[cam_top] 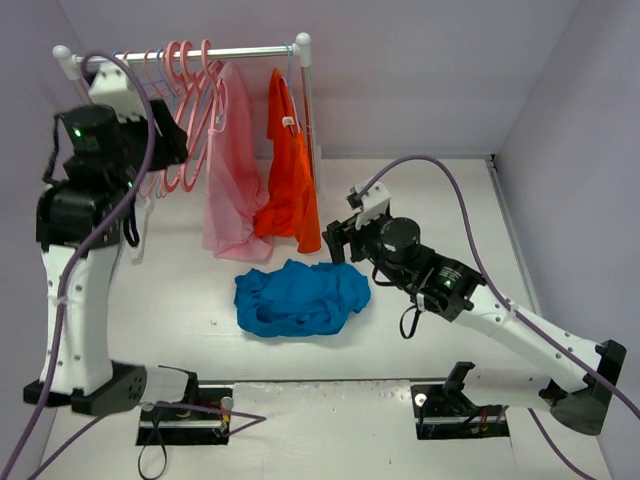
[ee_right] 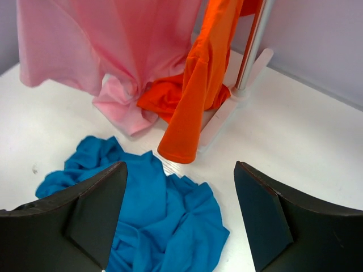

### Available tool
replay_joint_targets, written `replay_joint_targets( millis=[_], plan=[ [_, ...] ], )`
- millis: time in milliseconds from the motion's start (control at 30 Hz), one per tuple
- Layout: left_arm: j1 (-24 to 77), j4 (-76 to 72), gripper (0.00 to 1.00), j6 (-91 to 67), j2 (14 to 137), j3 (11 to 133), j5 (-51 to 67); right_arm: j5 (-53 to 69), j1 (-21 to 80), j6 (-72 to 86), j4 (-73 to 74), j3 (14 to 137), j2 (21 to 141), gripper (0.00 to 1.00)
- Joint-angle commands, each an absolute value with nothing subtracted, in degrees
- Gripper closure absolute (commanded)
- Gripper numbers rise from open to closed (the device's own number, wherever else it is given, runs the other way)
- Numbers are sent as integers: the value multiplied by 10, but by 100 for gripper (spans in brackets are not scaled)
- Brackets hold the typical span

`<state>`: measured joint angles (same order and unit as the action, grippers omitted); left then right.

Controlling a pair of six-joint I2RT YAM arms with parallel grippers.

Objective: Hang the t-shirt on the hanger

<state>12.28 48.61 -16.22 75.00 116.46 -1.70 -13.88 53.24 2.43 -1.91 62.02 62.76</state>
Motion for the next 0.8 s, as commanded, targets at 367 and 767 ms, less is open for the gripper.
replay_joint_targets(
  millis=[367,767],
  plan=[
    [-171,446,59,-68,971,1353,181,-7,523,-9,-36,603,629,25],
    [-203,398,62,-2,1029,1356,240,67,506,21,-36,559,602,25]
  ],
)
